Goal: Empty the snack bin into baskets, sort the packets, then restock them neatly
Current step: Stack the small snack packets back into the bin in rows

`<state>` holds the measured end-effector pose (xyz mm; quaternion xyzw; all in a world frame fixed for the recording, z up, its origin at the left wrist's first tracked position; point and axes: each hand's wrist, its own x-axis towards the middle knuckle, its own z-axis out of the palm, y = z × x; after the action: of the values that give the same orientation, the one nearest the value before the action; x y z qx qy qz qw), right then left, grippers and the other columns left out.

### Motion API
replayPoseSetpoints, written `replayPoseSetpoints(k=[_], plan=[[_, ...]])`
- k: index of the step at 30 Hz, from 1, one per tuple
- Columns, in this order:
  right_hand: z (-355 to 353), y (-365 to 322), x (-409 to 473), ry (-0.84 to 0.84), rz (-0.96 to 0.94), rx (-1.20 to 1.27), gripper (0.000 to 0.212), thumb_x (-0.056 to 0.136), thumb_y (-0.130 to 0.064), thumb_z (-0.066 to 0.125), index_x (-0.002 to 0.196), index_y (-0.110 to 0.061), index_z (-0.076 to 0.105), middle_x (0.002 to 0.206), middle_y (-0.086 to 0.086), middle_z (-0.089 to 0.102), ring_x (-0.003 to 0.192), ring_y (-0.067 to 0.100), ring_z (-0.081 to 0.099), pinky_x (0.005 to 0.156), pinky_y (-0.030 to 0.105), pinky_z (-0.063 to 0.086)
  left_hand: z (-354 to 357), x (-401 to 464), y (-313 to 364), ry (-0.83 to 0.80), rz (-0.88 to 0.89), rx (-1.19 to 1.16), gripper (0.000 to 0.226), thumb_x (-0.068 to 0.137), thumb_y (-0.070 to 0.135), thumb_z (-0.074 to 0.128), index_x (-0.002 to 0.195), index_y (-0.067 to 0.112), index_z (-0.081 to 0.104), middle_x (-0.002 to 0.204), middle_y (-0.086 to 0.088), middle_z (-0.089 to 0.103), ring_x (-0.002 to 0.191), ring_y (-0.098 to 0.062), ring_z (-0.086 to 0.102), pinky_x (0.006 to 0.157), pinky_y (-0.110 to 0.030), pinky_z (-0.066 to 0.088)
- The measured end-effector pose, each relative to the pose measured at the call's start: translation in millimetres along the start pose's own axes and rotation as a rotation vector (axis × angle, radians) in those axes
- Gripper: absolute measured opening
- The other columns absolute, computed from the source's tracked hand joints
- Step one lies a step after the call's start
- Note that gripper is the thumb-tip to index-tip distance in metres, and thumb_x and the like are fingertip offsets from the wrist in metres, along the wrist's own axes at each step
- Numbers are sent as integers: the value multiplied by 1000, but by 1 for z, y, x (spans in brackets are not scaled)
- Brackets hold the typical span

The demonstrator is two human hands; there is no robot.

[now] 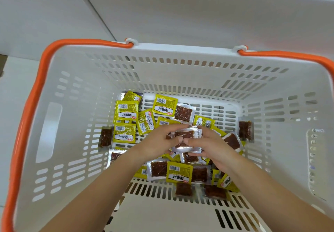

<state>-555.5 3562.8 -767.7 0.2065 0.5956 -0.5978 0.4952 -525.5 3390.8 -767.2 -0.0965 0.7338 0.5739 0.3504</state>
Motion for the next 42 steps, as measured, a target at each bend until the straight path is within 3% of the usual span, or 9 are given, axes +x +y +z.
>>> replayPoseSetpoints(k=[5, 12, 18, 22, 25, 29, 34, 39, 42], plan=[[-5, 1, 6, 168, -3, 114, 54, 86, -4, 67, 135, -11, 45, 119, 8, 63, 92, 19, 65, 77, 32, 56, -33, 17, -20, 428, -105, 696, 51, 97, 20, 51, 145, 16, 35, 139, -10, 43, 126, -26, 44, 100, -32, 36], [-5, -1, 7, 205, -10, 153, 59, 87, -4, 66, 139, -15, 40, 114, 5, 64, 90, 16, 64, 74, 28, 55, -39, 14, -48, 391, -76, 1082, 85, 84, 8, 65, 151, 10, 12, 142, -11, 35, 132, -26, 32, 106, -30, 30], [-4, 0, 7, 232, -32, 169, 45, 91, -2, 59, 127, -23, 42, 103, 3, 63, 89, 20, 64, 78, 34, 55, -31, 2, -25, 634, -21, 518, 19, 91, 14, 62, 110, 17, 63, 114, -3, 59, 79, -21, 57, 70, -30, 42], [1, -6, 4, 192, -66, 214, 44, 92, -1, 53, 129, -24, 47, 106, 2, 57, 88, 16, 61, 79, 39, 56, -13, -6, 12, 593, 327, 70, 29, 81, 6, 71, 83, 34, 74, 96, 20, 67, 100, 0, 57, 90, -13, 39], [2, -9, 1, 146, -101, 322, 39, 93, -2, 44, 126, -21, 52, 109, 8, 62, 92, 22, 64, 67, 37, 57, 1, -6, 14, 414, 280, 98, 32, 81, 6, 72, 80, 37, 74, 110, 26, 63, 122, 1, 45, 104, -16, 31], [3, -12, -1, 171, -103, 350, 24, 99, -22, 42, 117, -19, 58, 115, 6, 63, 99, 30, 66, 62, 36, 56, 3, -6, 4, 337, 208, 43, 26, 84, 0, 66, 82, 26, 70, 114, 15, 64, 117, 1, 52, 105, -31, 39], [3, -8, -3, 117, -122, 194, 27, 90, -23, 62, 116, -19, 55, 102, -4, 63, 81, 7, 69, 74, 38, 59, 11, -5, 8, 352, 198, 42, 29, 87, 0, 61, 100, 26, 62, 105, 14, 66, 108, 0, 57, 102, -29, 43], [6, -6, -2, 158, -144, 17, 35, 91, -7, 58, 123, -21, 51, 125, 1, 45, 87, 9, 61, 71, 32, 59, 17, 3, 2, 412, -9, -5, 70, 81, 21, 74, 141, 25, 38, 136, 13, 43, 126, -2, 39, 107, -26, 35], [6, -5, -1, 142, -143, 11, 32, 92, -8, 57, 122, -19, 50, 122, 6, 50, 87, 13, 64, 64, 28, 59, 20, 5, -2, 325, -166, -103, 85, 79, 32, 76, 149, 21, 28, 136, 2, 52, 127, -15, 48, 104, -35, 42]])
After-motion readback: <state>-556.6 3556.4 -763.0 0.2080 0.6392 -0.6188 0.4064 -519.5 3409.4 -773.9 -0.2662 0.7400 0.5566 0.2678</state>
